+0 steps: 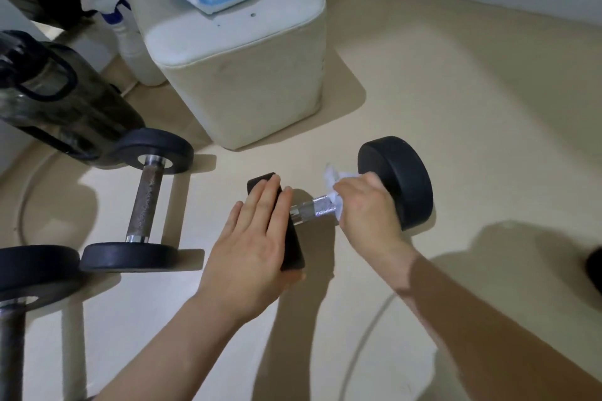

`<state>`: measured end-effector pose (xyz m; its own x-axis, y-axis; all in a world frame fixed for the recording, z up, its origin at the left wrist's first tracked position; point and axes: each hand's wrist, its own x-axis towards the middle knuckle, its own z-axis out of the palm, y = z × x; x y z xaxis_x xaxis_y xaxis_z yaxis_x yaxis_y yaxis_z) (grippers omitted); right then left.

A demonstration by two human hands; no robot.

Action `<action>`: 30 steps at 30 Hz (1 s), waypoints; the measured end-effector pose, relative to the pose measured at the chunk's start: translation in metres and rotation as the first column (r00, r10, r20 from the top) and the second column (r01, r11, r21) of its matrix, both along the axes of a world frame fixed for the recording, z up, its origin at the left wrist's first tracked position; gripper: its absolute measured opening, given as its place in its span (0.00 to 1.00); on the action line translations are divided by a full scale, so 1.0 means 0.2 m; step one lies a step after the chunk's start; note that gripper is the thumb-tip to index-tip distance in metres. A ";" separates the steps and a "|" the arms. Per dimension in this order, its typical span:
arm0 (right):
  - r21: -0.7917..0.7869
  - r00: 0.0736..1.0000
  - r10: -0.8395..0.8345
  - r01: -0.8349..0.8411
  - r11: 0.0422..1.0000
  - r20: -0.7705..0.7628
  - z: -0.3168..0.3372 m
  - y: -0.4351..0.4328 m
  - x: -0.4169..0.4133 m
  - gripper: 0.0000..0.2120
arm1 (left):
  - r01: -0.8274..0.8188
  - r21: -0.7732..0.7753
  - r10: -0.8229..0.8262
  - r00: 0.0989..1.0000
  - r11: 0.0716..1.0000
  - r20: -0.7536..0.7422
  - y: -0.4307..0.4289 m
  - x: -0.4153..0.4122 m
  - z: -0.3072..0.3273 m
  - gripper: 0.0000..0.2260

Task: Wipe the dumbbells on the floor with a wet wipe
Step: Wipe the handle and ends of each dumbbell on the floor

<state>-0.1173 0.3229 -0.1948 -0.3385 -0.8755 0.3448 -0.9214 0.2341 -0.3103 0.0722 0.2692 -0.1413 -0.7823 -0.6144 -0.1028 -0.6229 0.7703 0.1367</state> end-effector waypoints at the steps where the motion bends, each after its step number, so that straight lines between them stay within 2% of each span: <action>1: -0.005 0.998 0.058 -0.058 0.998 0.023 0.00 -0.01 0.06 0.10 | -0.014 0.001 0.014 1.000 1.000 0.012 0.00 -0.02 -0.01 0.49; 3: 0.002 0.972 0.233 -0.233 0.973 0.008 -0.01 0.00 0.16 0.09 | -0.055 0.006 0.055 0.998 0.998 0.021 -0.03 -0.05 -0.01 0.51; 5: 0.068 0.959 0.284 -0.283 0.957 -0.008 0.01 -0.03 0.11 0.08 | -0.064 0.020 0.064 0.997 0.998 0.035 -0.07 -0.07 0.01 0.53; 6: 0.091 0.970 0.241 -0.239 0.967 -0.013 0.01 -0.05 0.05 0.05 | -0.054 0.044 0.052 0.998 0.998 0.045 -0.10 -0.06 0.01 0.55; 8: 0.139 0.993 0.120 -0.117 0.983 -0.015 0.01 -0.08 -0.07 0.13 | -0.023 0.101 0.017 0.998 0.995 0.058 -0.16 -0.05 0.03 0.57; 10: 0.134 0.999 0.054 -0.054 0.989 0.003 0.02 -0.09 -0.04 0.13 | 0.040 0.093 -0.049 0.994 0.995 0.102 -0.21 -0.05 0.04 0.58; 13: 0.042 0.965 0.262 -0.263 0.964 0.020 0.01 -0.08 0.15 0.05 | 0.084 0.101 -0.096 0.987 0.991 0.129 -0.25 -0.05 0.05 0.56; 15: 0.025 0.934 0.354 -0.353 0.935 -0.041 0.00 -0.05 0.15 0.10 | 0.088 0.144 -0.104 0.989 0.986 0.104 -0.29 -0.06 0.07 0.54; 16: 0.039 0.946 0.318 -0.317 0.948 -0.056 -0.01 -0.06 0.09 0.09 | 0.093 0.168 -0.113 0.987 0.981 0.113 -0.31 -0.07 0.08 0.53; 19: -0.013 0.998 0.044 -0.045 0.999 -0.034 -0.04 -0.08 -0.09 0.10 | 0.112 0.186 -0.149 0.969 0.976 0.199 -0.39 -0.10 0.13 0.52; 20: -0.023 1.000 0.003 -0.003 1.000 -0.016 -0.04 -0.09 -0.08 0.08 | 0.113 0.183 -0.152 0.965 0.977 0.214 -0.40 -0.11 0.14 0.52; 21: -0.031 1.000 0.026 -0.026 0.999 -0.013 -0.02 -0.11 -0.03 0.09 | 0.105 0.183 -0.145 0.964 0.978 0.221 -0.40 -0.12 0.14 0.51; 23: -0.009 0.979 0.199 -0.199 0.980 -0.033 -0.01 -0.12 0.14 0.12 | 0.081 0.187 -0.121 0.969 0.979 0.217 -0.37 -0.12 0.14 0.51; 25: 0.012 0.949 0.307 -0.306 0.952 -0.070 0.01 -0.11 0.17 0.12 | 0.074 0.187 -0.105 0.981 0.980 0.162 -0.32 -0.10 0.15 0.47; 26: 0.010 0.960 0.272 -0.272 0.962 -0.061 0.01 -0.10 0.12 0.11 | 0.072 0.192 -0.098 0.987 0.979 0.129 -0.29 -0.09 0.16 0.44; 28: -0.052 0.998 0.033 -0.036 0.998 -0.057 -0.01 -0.09 0.00 0.06 | 0.083 0.173 -0.098 0.991 0.981 0.086 -0.24 -0.06 0.16 0.38; 29: -0.038 0.999 -0.031 0.030 0.999 -0.035 0.00 -0.07 -0.01 0.06 | 0.085 0.151 -0.096 0.993 0.985 0.068 -0.21 -0.05 0.16 0.36; 30: -0.001 1.000 -0.027 0.027 1.000 -0.013 0.00 -0.04 0.02 0.08 | 0.078 0.138 -0.087 0.995 0.987 0.056 -0.19 -0.03 0.16 0.35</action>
<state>-0.1140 0.3147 -0.1950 -0.3578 -0.8655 0.3505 -0.9186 0.2589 -0.2985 0.0655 0.2318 -0.1090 -0.8192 -0.5252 -0.2303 -0.5686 0.7962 0.2067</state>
